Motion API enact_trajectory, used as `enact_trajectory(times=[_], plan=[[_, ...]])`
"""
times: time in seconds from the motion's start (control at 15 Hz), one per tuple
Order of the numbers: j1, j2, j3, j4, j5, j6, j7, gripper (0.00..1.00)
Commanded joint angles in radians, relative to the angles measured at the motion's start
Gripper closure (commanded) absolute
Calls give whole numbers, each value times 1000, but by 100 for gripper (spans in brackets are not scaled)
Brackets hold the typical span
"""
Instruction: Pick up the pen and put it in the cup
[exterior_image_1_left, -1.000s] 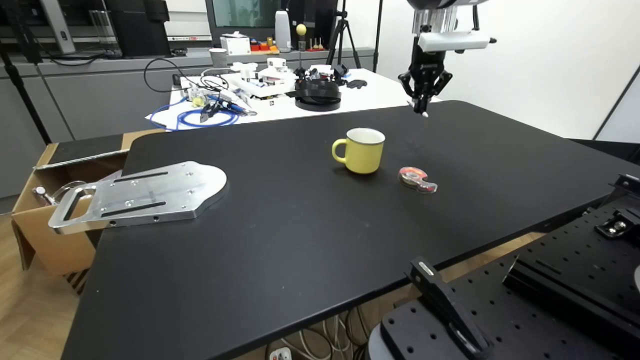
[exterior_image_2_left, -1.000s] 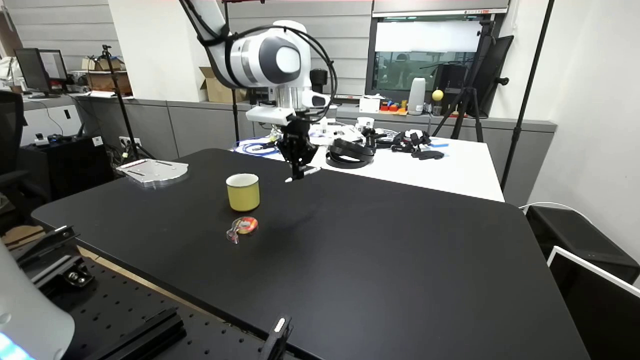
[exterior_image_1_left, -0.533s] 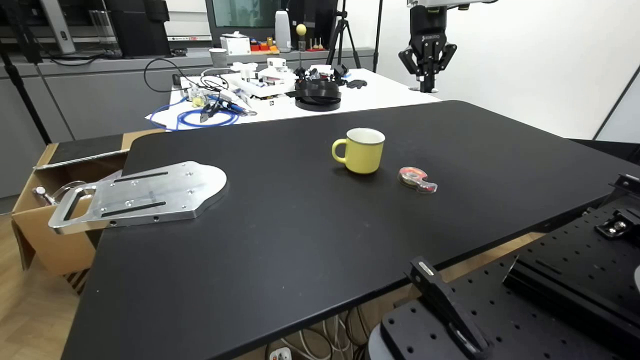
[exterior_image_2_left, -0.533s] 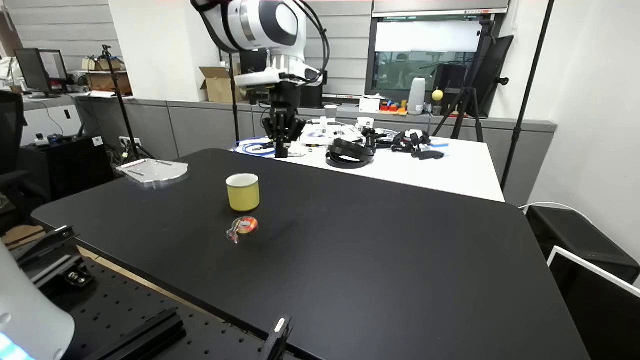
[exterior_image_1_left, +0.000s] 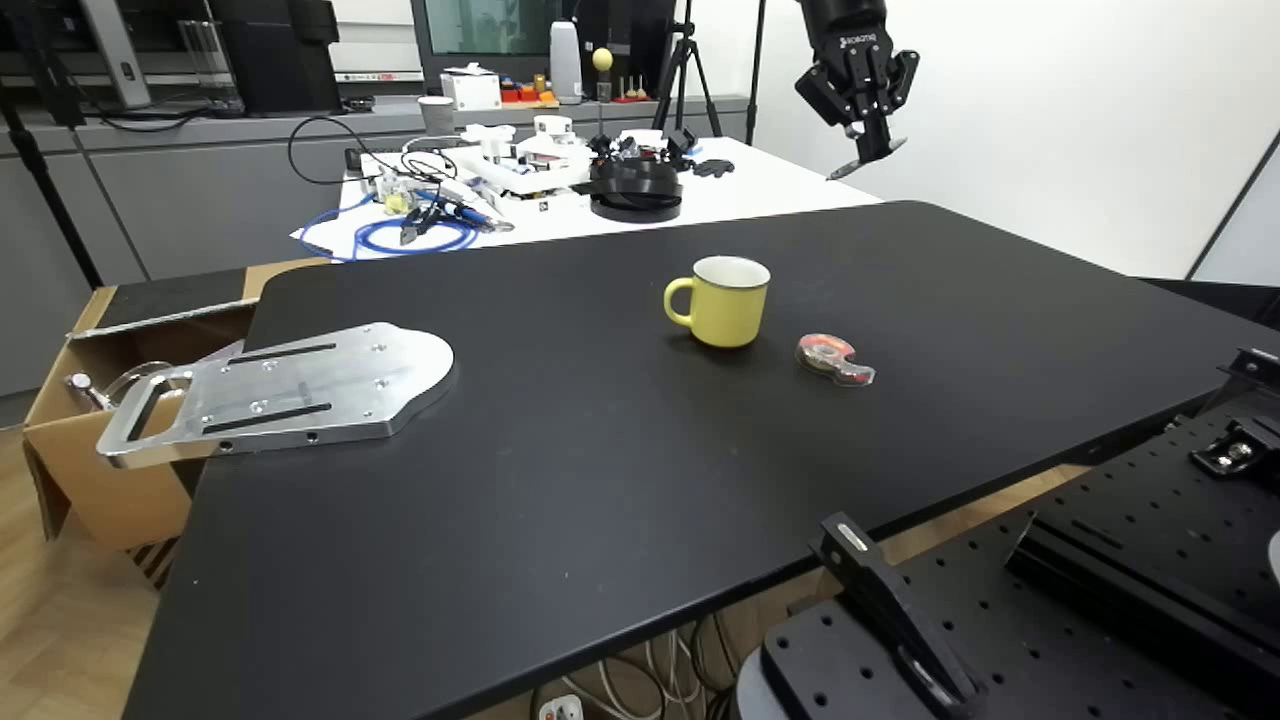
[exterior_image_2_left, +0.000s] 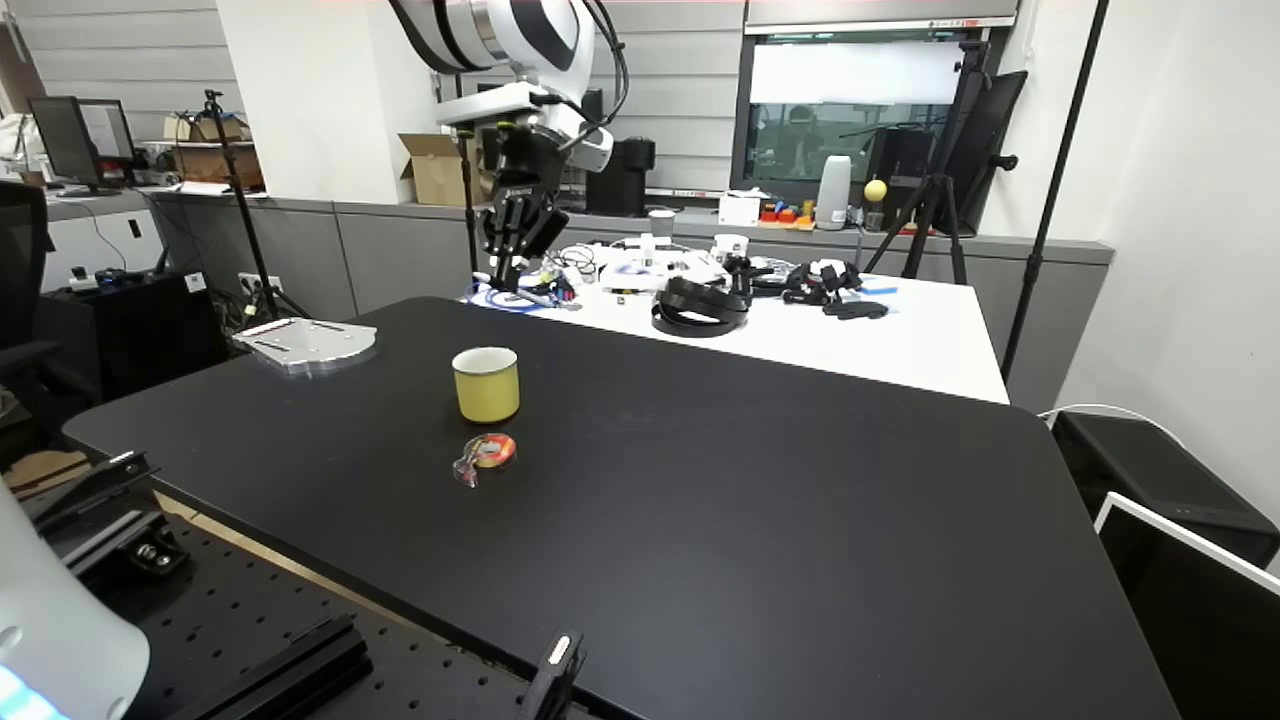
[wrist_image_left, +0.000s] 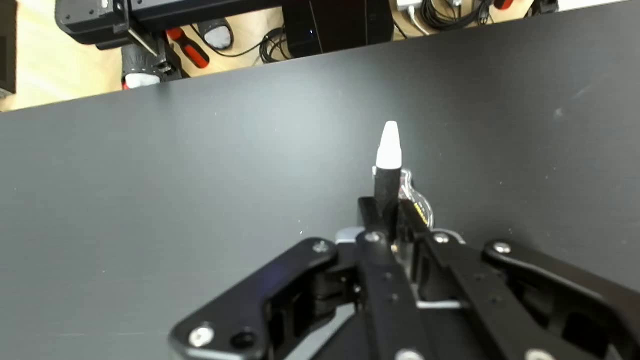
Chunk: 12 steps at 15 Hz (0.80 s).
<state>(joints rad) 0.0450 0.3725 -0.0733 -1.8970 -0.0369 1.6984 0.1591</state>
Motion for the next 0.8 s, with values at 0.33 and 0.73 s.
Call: enact_trajectory(times=[0.33, 0.73], plan=[[-14, 143, 54, 208, 106, -291, -1, 97], [-8, 228, 70, 312, 180, -357, 8, 97]])
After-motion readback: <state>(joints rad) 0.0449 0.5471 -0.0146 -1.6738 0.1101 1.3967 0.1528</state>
